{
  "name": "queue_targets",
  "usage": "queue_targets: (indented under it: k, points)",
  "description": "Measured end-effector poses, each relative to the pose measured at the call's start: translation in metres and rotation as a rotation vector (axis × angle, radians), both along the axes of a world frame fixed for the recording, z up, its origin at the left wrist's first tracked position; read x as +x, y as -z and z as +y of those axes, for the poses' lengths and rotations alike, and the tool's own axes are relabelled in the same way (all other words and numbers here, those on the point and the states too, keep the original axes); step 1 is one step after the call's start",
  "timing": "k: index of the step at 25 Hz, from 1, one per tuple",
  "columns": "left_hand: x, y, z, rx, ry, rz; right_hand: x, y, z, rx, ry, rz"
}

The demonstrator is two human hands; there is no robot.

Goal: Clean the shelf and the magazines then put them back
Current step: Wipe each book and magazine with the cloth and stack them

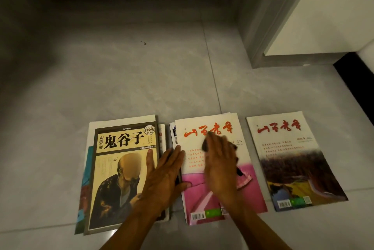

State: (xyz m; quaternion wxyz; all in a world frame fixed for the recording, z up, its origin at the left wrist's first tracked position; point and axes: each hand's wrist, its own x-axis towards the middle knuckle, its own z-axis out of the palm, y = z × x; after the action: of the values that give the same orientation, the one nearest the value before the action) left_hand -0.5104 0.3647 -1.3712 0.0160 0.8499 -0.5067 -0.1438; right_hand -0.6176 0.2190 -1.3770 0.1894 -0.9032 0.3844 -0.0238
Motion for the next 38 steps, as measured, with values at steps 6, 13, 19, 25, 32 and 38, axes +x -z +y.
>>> queue_targets:
  k: [6,13,19,25,32,38]
  points:
    - [-0.001,-0.002,-0.003,0.063,-0.013,0.016,-0.001,-0.005,-0.027,-0.039,-0.377,-0.041]
    - [-0.003,-0.005,-0.003,0.076,-0.021,0.082,-0.022,0.016,0.046,-0.094,-0.341,-0.146]
    - [-0.005,-0.006,-0.003,-0.028,-0.085,0.1,-0.016,0.018,0.019,-0.152,-0.479,-0.053]
    - [-0.002,-0.01,-0.003,-0.042,-0.078,0.143,0.068,0.0,-0.016,-0.14,-0.302,-0.092]
    - [-0.003,-0.012,-0.006,-0.01,-0.062,-0.015,0.077,0.002,-0.026,-0.109,-0.325,-0.08]
    - [0.002,-0.014,-0.008,0.051,-0.012,-0.063,0.05,0.003,-0.076,-0.153,-0.295,-0.118]
